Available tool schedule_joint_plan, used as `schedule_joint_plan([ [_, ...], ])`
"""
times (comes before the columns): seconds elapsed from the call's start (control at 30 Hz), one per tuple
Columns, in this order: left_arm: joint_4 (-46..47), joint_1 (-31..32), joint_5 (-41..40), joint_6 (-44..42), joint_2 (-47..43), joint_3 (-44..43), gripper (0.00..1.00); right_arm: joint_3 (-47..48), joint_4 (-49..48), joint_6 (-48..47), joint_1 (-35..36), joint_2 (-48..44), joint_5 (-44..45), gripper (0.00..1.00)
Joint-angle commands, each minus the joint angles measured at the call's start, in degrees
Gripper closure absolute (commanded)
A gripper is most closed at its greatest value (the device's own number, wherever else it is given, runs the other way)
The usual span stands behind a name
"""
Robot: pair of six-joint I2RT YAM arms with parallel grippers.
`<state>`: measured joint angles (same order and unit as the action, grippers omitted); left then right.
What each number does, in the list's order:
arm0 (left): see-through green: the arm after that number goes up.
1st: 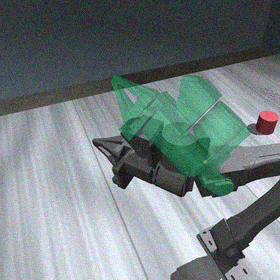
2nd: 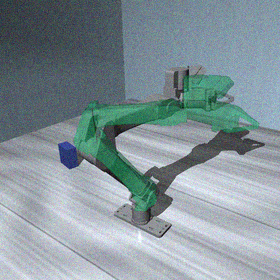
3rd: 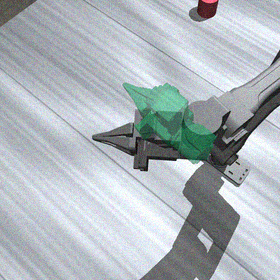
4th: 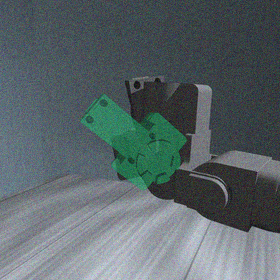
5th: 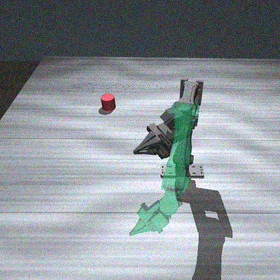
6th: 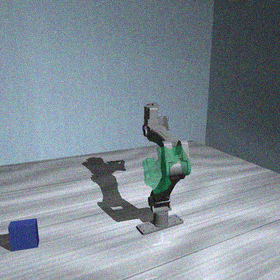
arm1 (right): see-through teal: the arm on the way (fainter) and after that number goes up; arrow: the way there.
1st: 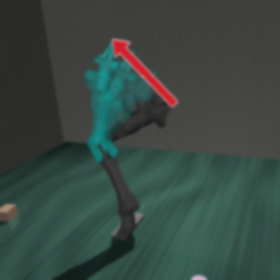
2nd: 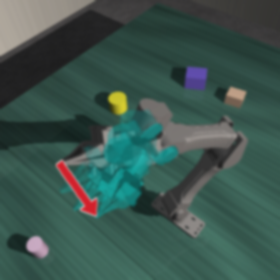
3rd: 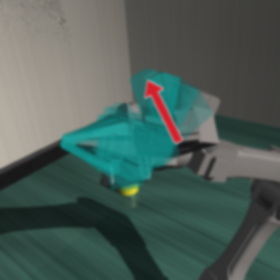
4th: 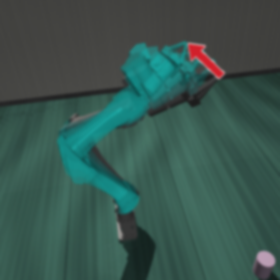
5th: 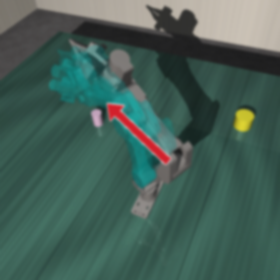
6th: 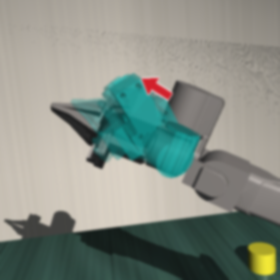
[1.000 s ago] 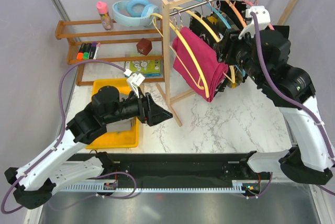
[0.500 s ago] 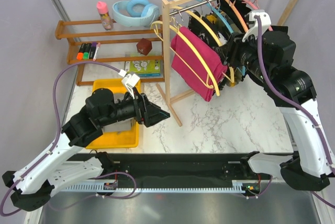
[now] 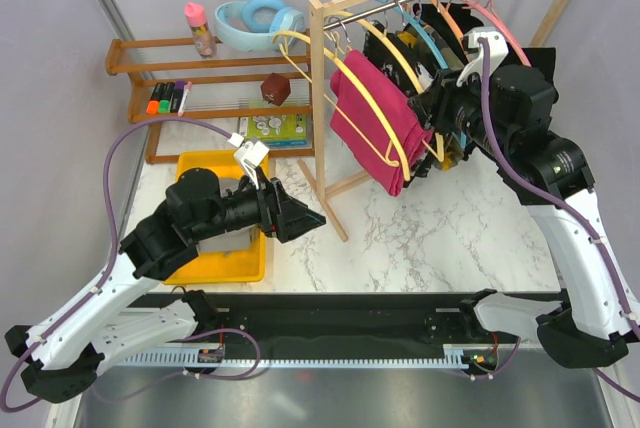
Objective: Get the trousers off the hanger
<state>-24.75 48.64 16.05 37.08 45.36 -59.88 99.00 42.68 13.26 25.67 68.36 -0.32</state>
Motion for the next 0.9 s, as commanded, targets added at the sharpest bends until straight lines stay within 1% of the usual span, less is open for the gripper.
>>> schedule_joint_plan([
  [0.0,2.0,0.3,-0.7,1.5,-0.5,-0.1,0.16,0.1,-4.1,0.3,-0.3,-0.1,-2.4,0.57],
  [0.63,1.5,0.3,-0.9,1.3,-1.2,-0.4,0.17,-2.0,-9.8,2.7,-1.1,1.3,-5.7,0.69],
  [0.77,1.5,0.3,-0.8,1.2,-1.0,-0.5,0.17,-1.9,-10.8,2.7,-1.2,1.8,-5.7,0.69],
  [0.87,1.5,0.3,-0.7,1.3,-0.8,-0.8,0.17,-2.1,-11.6,3.2,-1.3,2.2,-6.1,0.72],
])
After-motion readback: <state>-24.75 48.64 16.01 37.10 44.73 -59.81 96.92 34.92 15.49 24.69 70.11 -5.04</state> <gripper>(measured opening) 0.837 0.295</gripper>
